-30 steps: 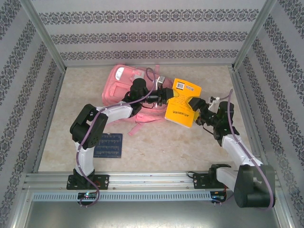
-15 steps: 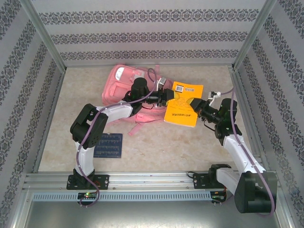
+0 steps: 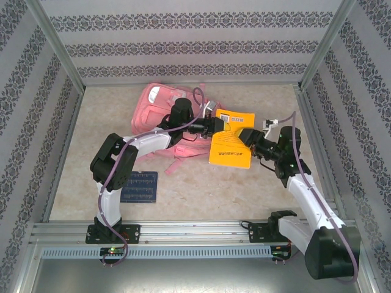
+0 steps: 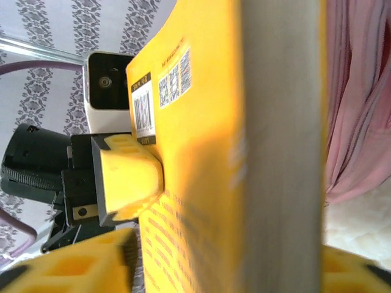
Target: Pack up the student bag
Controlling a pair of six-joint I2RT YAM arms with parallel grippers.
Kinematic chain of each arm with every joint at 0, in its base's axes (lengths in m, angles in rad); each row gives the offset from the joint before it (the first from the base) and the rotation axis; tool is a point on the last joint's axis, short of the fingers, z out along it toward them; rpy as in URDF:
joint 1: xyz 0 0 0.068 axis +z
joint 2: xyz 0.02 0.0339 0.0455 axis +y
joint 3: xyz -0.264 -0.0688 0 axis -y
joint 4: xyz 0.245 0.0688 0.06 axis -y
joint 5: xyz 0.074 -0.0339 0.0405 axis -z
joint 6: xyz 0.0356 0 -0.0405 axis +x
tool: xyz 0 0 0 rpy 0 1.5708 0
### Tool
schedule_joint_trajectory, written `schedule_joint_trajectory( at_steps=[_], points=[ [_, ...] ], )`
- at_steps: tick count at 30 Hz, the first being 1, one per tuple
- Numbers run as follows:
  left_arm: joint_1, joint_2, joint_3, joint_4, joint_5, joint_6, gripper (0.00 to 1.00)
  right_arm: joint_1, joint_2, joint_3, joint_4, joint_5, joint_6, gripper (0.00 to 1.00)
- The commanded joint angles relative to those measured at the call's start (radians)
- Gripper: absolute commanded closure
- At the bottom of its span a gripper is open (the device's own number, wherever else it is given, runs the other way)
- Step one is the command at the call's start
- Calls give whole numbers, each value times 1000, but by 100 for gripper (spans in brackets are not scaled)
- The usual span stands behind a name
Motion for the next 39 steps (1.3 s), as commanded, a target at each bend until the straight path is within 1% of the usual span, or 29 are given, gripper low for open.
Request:
schedule_joint_trajectory(
  at_steps=[1,3,5,6,7,8,10,13,17,25,27,29,31,32,35,36,39],
  points=[
    [31,-67,-56,304,-135,-165,100,27,-113,-77,152,97,135,33],
    [34,-87,-93,349,-241,-210,100,54,-195,-155,248,181,237,27],
    [31,-114,-124,359,-340,-240,100,104,-277,-218,335,302,322,20],
    [26,-137,-152,375,-410,-251,100,140,-320,-245,347,368,332,16],
    [20,-166,-179,375,-485,-250,100,185,-366,-248,336,451,314,10],
    [14,-192,-203,364,-547,-243,100,231,-402,-251,322,523,294,6],
    [-6,-257,-243,338,-659,-208,100,327,-455,-263,313,667,263,2],
    [-34,-306,-257,322,-735,-192,100,386,-455,-283,322,774,299,2],
    [-64,-333,-288,339,-795,-219,100,403,-398,-297,376,811,366,2],
    [-98,-379,-314,319,-836,-198,100,417,-250,-211,512,727,340,3],
    [-107,-384,-318,315,-840,-191,100,421,-224,-178,543,731,335,6],
    [-116,-389,-321,306,-846,-182,100,428,-188,-158,576,729,326,15],
    [-124,-391,-332,304,-857,-174,100,438,-153,-132,597,728,308,27],
    [-126,-393,-336,304,-859,-173,100,442,-140,-122,595,729,296,32],
    [-129,-394,-343,313,-863,-174,100,454,-108,-96,582,740,276,38],
    [-129,-395,-344,312,-864,-171,100,455,-99,-91,571,746,274,42],
    [-131,-398,-345,300,-858,-163,100,458,-82,-79,540,765,263,64]
  ],
)
